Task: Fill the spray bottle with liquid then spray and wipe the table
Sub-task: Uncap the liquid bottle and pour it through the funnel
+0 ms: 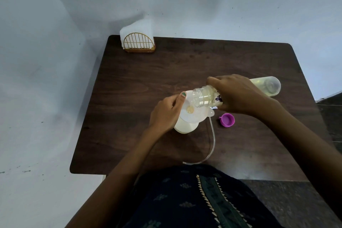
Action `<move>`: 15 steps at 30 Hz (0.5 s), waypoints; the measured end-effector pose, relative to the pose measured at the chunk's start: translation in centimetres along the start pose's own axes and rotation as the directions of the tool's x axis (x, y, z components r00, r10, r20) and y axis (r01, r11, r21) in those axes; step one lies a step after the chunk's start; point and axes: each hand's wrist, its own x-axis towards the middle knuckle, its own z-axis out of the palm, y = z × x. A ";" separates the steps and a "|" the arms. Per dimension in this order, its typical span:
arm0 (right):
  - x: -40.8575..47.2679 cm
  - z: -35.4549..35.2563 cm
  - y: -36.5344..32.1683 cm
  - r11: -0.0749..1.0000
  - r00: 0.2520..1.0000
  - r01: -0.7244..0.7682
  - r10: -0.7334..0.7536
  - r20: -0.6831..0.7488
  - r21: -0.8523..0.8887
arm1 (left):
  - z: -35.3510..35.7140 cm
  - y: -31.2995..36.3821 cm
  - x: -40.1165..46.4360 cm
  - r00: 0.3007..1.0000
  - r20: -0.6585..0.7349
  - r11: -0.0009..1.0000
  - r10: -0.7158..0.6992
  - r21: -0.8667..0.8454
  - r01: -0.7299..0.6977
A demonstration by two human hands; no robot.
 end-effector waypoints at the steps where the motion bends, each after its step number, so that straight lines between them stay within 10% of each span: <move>1: 0.0 0.0 0.0 1.000 1.000 0.000 0.000 0.000 -0.001 | 0.0 0.0 0.0 1.000 0.000 1.000 0.001 0.002 -0.001; 15: 0.1 0.0 0.0 1.000 1.000 0.009 -0.009 -0.003 -0.014 | -0.1 0.3 0.0 1.000 -0.004 1.000 0.008 0.009 -0.008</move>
